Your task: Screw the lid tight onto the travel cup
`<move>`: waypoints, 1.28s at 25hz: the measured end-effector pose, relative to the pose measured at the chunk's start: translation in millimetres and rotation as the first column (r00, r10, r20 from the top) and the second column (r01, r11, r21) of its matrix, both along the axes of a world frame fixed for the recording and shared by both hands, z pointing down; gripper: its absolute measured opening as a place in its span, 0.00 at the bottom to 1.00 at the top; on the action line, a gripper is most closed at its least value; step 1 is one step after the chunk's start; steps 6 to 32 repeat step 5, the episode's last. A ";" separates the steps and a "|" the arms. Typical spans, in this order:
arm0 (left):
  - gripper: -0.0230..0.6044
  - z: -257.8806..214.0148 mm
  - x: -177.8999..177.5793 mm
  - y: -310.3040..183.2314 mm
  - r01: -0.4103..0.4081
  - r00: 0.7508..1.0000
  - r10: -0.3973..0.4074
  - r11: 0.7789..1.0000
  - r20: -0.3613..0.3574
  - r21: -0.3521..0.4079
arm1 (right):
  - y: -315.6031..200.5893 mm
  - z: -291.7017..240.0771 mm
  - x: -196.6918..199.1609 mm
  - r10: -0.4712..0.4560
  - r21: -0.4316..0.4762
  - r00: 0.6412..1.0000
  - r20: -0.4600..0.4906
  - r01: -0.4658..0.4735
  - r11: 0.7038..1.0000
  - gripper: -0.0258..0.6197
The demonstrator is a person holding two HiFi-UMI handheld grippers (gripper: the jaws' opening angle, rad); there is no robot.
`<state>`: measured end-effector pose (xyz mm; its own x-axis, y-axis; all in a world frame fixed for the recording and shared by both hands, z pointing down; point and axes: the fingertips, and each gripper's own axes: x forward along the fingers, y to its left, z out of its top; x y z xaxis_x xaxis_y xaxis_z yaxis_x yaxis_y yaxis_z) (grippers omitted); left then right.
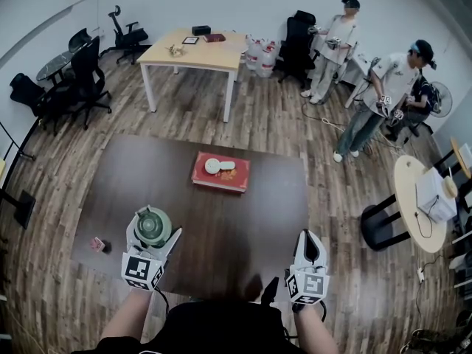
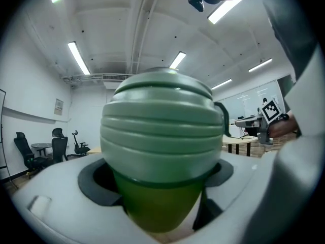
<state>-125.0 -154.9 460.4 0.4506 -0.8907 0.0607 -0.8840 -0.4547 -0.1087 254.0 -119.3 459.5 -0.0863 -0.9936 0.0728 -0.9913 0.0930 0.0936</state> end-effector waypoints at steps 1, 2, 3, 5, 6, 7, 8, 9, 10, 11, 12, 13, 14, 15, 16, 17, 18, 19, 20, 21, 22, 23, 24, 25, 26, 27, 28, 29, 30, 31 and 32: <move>0.70 0.6 1.6 1.4 -0.003 1.000 0.003 1.000 -0.001 -0.003 | 1.3 0.4 -0.1 0.000 -0.002 1.000 0.001 0.000 1.000 0.05; 0.70 0.9 2.9 2.6 -0.006 1.000 0.006 1.000 -0.002 -0.006 | 2.6 0.5 -0.1 -0.001 -0.004 1.000 0.002 0.001 1.000 0.05; 0.70 0.8 3.9 3.6 -0.007 1.000 0.007 1.000 -0.002 -0.008 | 3.6 0.2 0.1 -0.001 -0.005 1.000 0.002 0.001 1.000 0.05; 0.70 0.4 5.6 5.1 -0.009 1.000 0.009 1.000 -0.002 -0.013 | 5.4 -1.0 0.7 -0.001 -0.005 1.000 0.003 0.001 1.000 0.05; 0.70 0.4 5.6 5.1 -0.009 1.000 0.009 1.000 -0.002 -0.013 | 5.4 -1.0 0.7 -0.001 -0.005 1.000 0.003 0.001 1.000 0.05; 0.70 0.4 5.6 5.1 -0.009 1.000 0.009 1.000 -0.002 -0.013 | 5.4 -1.0 0.7 -0.001 -0.005 1.000 0.003 0.001 1.000 0.05; 0.70 0.4 5.6 5.1 -0.009 1.000 0.009 1.000 -0.002 -0.013 | 5.4 -1.0 0.7 -0.001 -0.005 1.000 0.003 0.001 1.000 0.05; 0.70 0.4 5.6 5.1 -0.009 1.000 0.009 1.000 -0.002 -0.013 | 5.4 -1.0 0.7 -0.001 -0.005 1.000 0.003 0.001 1.000 0.05; 0.70 0.4 5.6 5.1 -0.009 1.000 0.009 1.000 -0.002 -0.013 | 5.4 -1.0 0.7 -0.001 -0.005 1.000 0.003 0.001 1.000 0.05; 0.70 0.4 5.6 5.1 -0.009 1.000 0.009 1.000 -0.002 -0.013 | 5.4 -1.0 0.7 -0.001 -0.005 1.000 0.003 0.001 1.000 0.05; 0.70 0.4 5.6 5.1 -0.009 1.000 0.009 1.000 -0.002 -0.013 | 5.4 -1.0 0.7 -0.001 -0.005 1.000 0.003 0.001 1.000 0.05; 0.70 0.4 5.6 5.1 -0.009 1.000 0.009 1.000 -0.002 -0.013 | 5.4 -1.0 0.7 -0.001 -0.005 1.000 0.003 0.001 1.000 0.05; 0.70 0.4 5.6 5.1 -0.009 1.000 0.009 1.000 -0.002 -0.013 | 5.4 -1.0 0.7 -0.001 -0.005 1.000 0.003 0.001 1.000 0.05; 0.70 0.4 5.6 5.1 -0.009 1.000 0.009 1.000 -0.002 -0.013 | 5.4 -1.0 0.7 -0.001 -0.005 1.000 0.003 0.001 1.000 0.05; 0.70 0.4 5.6 5.1 -0.009 1.000 0.009 1.000 -0.002 -0.013 | 5.4 -1.0 0.7 -0.001 -0.005 1.000 0.003 0.001 1.000 0.05; 0.70 0.4 5.6 5.1 -0.009 1.000 0.009 1.000 -0.002 -0.013 | 5.4 -1.0 0.7 -0.001 -0.005 1.000 0.003 0.001 1.000 0.05; 0.70 0.4 5.6 5.1 -0.009 1.000 0.009 1.000 -0.002 -0.013 | 5.4 -1.0 0.7 -0.001 -0.005 1.000 0.003 0.001 1.000 0.05; 0.70 0.4 5.6 5.1 -0.009 1.000 0.009 1.000 -0.002 -0.013 | 5.4 -1.0 0.7 -0.001 -0.005 1.000 0.003 0.001 1.000 0.05; 0.70 0.4 5.6 5.1 -0.009 1.000 0.009 1.000 -0.002 -0.013 | 5.4 -1.0 0.7 -0.001 -0.005 1.000 0.003 0.001 1.000 0.05; 0.70 0.4 5.6 5.1 -0.009 1.000 0.009 1.000 -0.002 -0.013 | 5.4 -1.0 0.7 -0.001 -0.005 1.000 0.003 0.001 1.000 0.05; 0.70 0.4 5.6 5.1 -0.009 1.000 0.009 1.000 -0.002 -0.013 | 5.4 -1.0 0.7 -0.001 -0.005 1.000 0.003 0.001 1.000 0.05; 0.70 0.4 5.6 5.1 -0.009 1.000 0.009 1.000 -0.002 -0.013 | 5.4 -1.0 0.7 -0.001 -0.005 1.000 0.003 0.001 1.000 0.05; 0.70 0.4 5.6 5.1 -0.009 1.000 0.009 1.000 -0.002 -0.013 | 5.4 -1.0 0.7 -0.001 -0.005 1.000 0.003 0.001 1.000 0.05; 0.70 0.4 5.6 5.1 -0.009 1.000 0.009 1.000 -0.002 -0.013 | 5.4 -1.0 0.7 -0.001 -0.005 1.000 0.003 0.001 1.000 0.05; 0.70 0.4 5.6 5.1 -0.009 1.000 0.009 1.000 -0.002 -0.013 | 5.4 -1.0 0.7 -0.001 -0.005 1.000 0.003 0.001 1.000 0.05; 0.70 0.4 5.6 5.1 -0.009 1.000 0.009 1.000 -0.002 -0.013 | 5.4 -1.0 0.7 -0.001 -0.005 1.000 0.003 0.001 1.000 0.05; 0.70 0.4 5.6 5.1 -0.009 1.000 0.009 1.000 -0.002 -0.013 | 5.4 -1.0 0.7 -0.001 -0.005 1.000 0.003 0.001 1.000 0.05; 0.70 0.4 5.6 5.1 -0.009 1.000 0.009 1.000 -0.002 -0.013 | 5.4 -1.0 0.7 -0.001 -0.005 1.000 0.003 0.001 1.000 0.05; 0.70 0.4 5.6 5.1 -0.009 1.000 0.009 1.000 -0.002 -0.013 | 5.4 -1.0 0.7 -0.001 -0.005 1.000 0.003 0.001 1.000 0.05; 0.70 0.4 5.6 5.1 -0.009 1.000 0.009 1.000 -0.002 -0.013 | 5.4 -1.0 0.7 -0.001 -0.005 1.000 0.003 0.001 1.000 0.05; 0.70 0.4 5.6 5.1 -0.009 1.000 0.009 1.000 -0.002 -0.013 | 5.4 -1.0 0.7 -0.001 -0.005 1.000 0.003 0.001 1.000 0.05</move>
